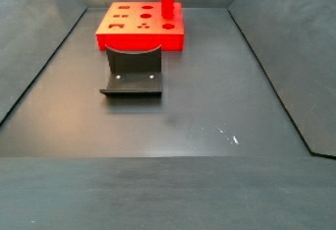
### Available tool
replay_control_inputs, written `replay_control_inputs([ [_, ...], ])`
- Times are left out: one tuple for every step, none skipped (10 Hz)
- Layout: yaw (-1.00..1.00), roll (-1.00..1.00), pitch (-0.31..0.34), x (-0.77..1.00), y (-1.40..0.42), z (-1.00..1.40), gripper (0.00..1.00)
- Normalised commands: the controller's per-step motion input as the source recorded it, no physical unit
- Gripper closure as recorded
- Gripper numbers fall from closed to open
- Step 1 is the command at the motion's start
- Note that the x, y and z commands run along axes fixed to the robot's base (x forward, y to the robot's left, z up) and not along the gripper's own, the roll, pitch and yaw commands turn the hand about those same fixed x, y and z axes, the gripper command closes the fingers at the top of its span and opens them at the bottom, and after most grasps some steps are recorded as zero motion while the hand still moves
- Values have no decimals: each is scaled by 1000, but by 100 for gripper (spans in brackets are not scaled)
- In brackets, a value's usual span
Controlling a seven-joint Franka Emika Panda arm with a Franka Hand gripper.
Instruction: Insert the star object.
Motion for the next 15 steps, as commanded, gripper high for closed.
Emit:
replay_control_inputs([
  [417, 11, 0, 0, -57, -254, 100],
  [489, 0, 0, 14, 0, -183, 100],
  [366, 0, 0, 0, 0, -103, 100],
  [237, 0, 0, 37, 0, -34, 100],
  [117, 0, 0, 0, 0, 0, 100],
  [0, 0, 0, 0, 0, -54, 100],
  [0, 0, -36, 0, 0, -640, 100],
  [0, 54, -70, 0, 0, -1000, 100],
  [0, 77, -11, 0, -29, -1000, 100],
  [0, 54, -9, 0, -40, -1000, 100],
  [0, 14, 0, 0, -80, -1000, 100],
  [0, 16, 0, 0, -80, -1000, 100],
  [0, 14, 0, 0, -83, -1000, 100],
  [0, 16, 0, 0, -83, -1000, 100],
  [0, 17, 0, 0, 0, -1000, 100],
])
